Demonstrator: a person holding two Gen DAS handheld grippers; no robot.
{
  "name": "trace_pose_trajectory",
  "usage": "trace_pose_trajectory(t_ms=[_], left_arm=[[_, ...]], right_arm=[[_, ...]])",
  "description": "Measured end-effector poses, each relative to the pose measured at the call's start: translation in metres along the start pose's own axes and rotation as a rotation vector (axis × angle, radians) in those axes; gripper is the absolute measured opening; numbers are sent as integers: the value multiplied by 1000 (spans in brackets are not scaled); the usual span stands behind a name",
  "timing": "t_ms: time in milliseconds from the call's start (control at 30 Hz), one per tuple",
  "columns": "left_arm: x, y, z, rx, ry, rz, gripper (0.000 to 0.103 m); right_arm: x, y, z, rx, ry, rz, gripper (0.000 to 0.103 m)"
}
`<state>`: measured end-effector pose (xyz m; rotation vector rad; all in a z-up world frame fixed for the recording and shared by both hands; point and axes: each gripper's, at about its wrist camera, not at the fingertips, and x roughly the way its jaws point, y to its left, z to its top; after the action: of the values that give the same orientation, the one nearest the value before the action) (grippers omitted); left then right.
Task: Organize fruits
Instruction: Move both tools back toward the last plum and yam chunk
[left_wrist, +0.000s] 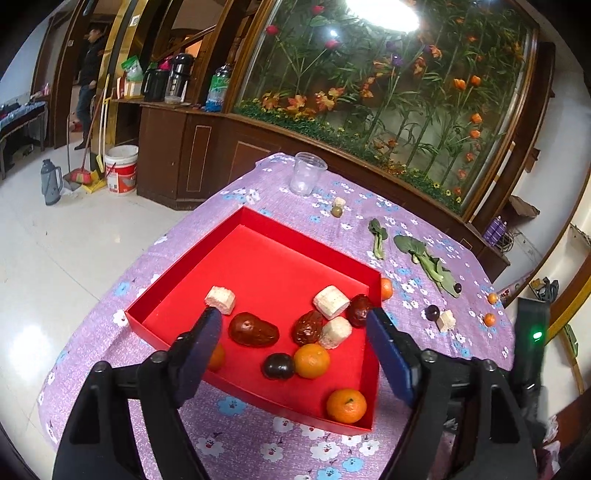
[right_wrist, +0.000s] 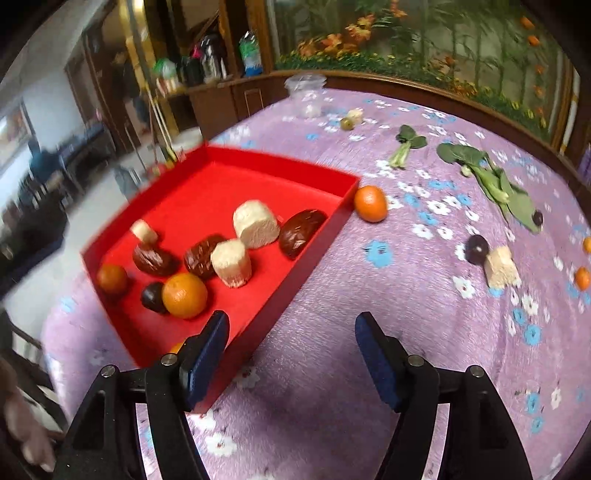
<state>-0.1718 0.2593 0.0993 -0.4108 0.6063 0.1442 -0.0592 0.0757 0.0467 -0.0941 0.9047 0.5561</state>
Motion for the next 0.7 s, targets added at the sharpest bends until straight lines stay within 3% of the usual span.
trace_pose_trajectory(t_ms=[167, 367, 700], left_arm=[[-6, -15, -1, 41, -9, -19, 80], [8, -55, -13, 123, 46, -41, 80], [27, -122, -34, 282, 110, -66, 80]], right_arm=[[-32, -60, -19, 104, -38, -52, 76], [-55, -133, -50, 224, -30, -139, 76], [-67, -183, -73, 297, -44, -125, 76]])
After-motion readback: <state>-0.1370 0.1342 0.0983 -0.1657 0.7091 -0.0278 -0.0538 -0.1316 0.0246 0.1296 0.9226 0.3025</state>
